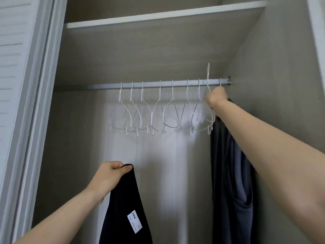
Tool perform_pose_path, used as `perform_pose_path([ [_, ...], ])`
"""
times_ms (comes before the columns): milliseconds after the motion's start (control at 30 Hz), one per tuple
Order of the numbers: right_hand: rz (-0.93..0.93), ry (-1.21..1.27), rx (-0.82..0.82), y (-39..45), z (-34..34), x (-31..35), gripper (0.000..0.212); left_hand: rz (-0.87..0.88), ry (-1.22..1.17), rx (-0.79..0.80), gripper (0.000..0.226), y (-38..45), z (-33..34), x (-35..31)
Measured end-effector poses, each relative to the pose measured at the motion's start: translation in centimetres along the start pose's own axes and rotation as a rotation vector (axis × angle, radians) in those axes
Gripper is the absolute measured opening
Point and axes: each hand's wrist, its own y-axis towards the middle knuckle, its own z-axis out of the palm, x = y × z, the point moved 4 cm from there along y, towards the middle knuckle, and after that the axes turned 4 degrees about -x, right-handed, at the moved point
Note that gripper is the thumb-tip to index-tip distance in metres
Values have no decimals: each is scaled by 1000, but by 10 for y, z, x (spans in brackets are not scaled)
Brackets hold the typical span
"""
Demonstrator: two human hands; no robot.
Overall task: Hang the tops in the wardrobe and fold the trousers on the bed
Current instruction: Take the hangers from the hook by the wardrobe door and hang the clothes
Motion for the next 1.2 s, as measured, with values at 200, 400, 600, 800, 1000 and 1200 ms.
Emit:
perform_pose_path([
  [200, 20, 27, -59, -43, -29, 4, 34, 71, 24, -95, 32, -22, -11, -8],
  [400, -19, 51, -30, -118, -67, -7, 30, 137, 206, -184, 37, -53, -15, -3],
  [600, -12, -10, 124, -176, -107, -24, 18, 112, 409, -175, 38, -85, -13, 6],
  [800, 8, -1, 266, -236, -149, -48, 22, 63, 537, -116, 46, -109, -17, 10],
  [1000, 368, 158, 797, -275, -173, -74, 26, 28, 609, -52, 45, -119, -21, 10],
  [1200, 650, 411, 1172, -292, -174, -98, 22, -102, 550, -77, 50, -114, -34, 28],
])
